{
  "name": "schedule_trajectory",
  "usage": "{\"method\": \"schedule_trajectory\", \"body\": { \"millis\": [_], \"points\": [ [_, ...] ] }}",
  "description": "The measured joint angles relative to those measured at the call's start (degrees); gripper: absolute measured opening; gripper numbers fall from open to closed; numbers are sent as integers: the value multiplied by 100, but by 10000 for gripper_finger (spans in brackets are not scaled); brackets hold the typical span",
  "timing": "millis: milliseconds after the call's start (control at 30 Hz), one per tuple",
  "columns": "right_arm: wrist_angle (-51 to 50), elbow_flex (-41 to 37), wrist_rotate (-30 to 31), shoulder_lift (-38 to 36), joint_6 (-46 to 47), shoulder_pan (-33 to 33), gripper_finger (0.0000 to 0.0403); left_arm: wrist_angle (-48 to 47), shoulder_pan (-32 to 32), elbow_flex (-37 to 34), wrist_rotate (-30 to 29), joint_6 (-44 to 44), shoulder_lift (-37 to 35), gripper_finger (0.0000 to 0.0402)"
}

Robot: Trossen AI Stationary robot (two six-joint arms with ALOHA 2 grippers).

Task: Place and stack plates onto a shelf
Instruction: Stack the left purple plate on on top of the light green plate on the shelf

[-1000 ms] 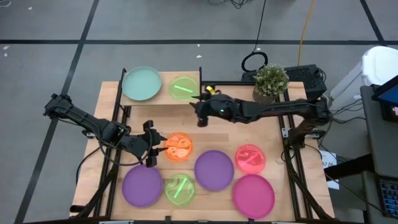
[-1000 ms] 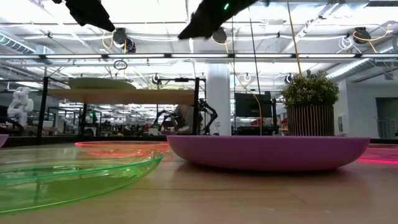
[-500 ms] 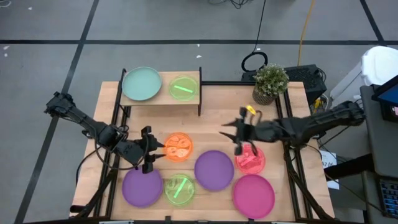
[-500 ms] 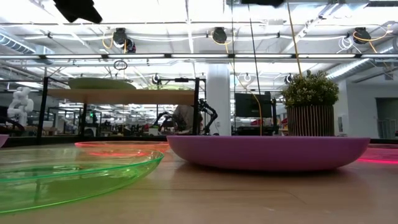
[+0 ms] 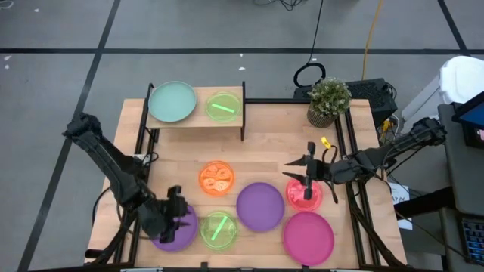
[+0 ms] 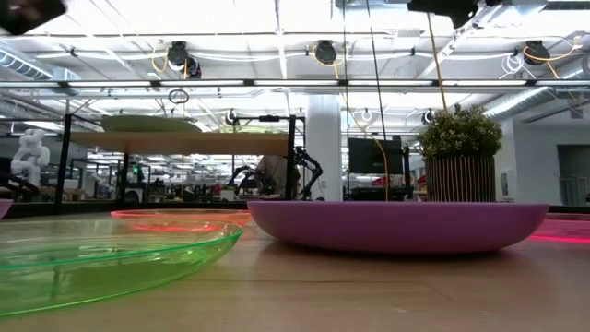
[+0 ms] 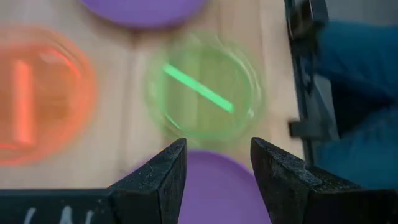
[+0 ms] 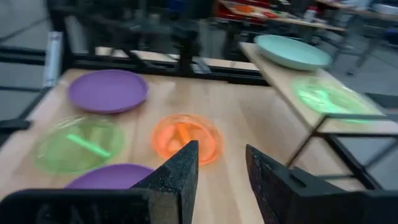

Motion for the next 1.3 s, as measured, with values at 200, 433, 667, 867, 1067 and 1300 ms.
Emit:
{"method": "schedule_trajectory", "body": {
  "millis": [200, 433, 667, 867, 1067, 1300],
  "points": [
    [-173, 0, 350, 15, 412, 252, 118, 349, -412, 0, 202, -787, 670, 184],
    [-86, 0, 512, 13, 456, 418, 118, 791, -944, 0, 285, -1588, 1187, 184],
    [-84, 0, 514, 13, 333, 424, 118, 1089, -1314, 0, 284, -2050, 1663, 184],
    [-84, 0, 514, 13, 116, 421, 118, 1315, -1440, 0, 301, -2277, 1963, 184],
    [-21, 0, 517, 13, -134, 416, 118, 1327, -1508, 0, 310, -2625, 2233, 184],
    [250, 0, 519, 13, -543, 414, 118, 1386, -1527, 0, 305, -2906, 2432, 184]
  ]
}}
